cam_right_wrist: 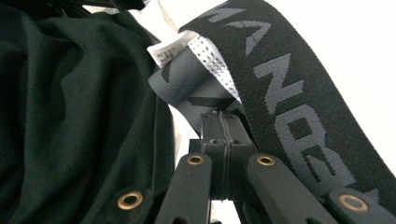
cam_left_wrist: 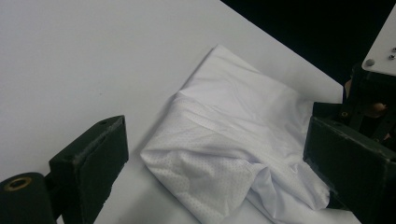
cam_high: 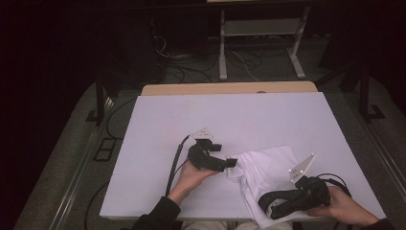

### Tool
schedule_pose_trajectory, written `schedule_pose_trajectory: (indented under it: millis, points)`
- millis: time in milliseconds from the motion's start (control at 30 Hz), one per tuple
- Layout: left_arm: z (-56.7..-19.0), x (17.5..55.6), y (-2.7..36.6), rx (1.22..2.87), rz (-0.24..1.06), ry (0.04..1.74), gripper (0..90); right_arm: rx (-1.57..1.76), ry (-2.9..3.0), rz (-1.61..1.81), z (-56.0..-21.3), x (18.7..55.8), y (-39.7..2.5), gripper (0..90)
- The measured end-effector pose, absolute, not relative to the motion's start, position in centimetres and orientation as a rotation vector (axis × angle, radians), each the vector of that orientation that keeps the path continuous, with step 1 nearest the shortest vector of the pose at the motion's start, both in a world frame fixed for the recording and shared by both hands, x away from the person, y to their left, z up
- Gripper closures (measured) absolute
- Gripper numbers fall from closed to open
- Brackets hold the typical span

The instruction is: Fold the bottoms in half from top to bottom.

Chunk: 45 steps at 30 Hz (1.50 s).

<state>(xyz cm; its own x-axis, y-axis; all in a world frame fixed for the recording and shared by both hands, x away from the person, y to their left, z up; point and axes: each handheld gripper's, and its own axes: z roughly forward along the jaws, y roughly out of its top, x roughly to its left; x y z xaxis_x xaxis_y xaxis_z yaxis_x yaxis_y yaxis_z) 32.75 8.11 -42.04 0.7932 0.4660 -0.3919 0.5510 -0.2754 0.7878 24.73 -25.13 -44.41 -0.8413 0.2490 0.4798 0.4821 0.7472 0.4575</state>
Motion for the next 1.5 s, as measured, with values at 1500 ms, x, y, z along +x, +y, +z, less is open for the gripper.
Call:
schedule_pose_trajectory:
  millis: [1500]
  points:
    - [-42.0,33.0,8.4,1.891,-0.093,0.784,5.8,-0.579,-2.586,-1.183,-37.2,28.7,-26.0,73.3]
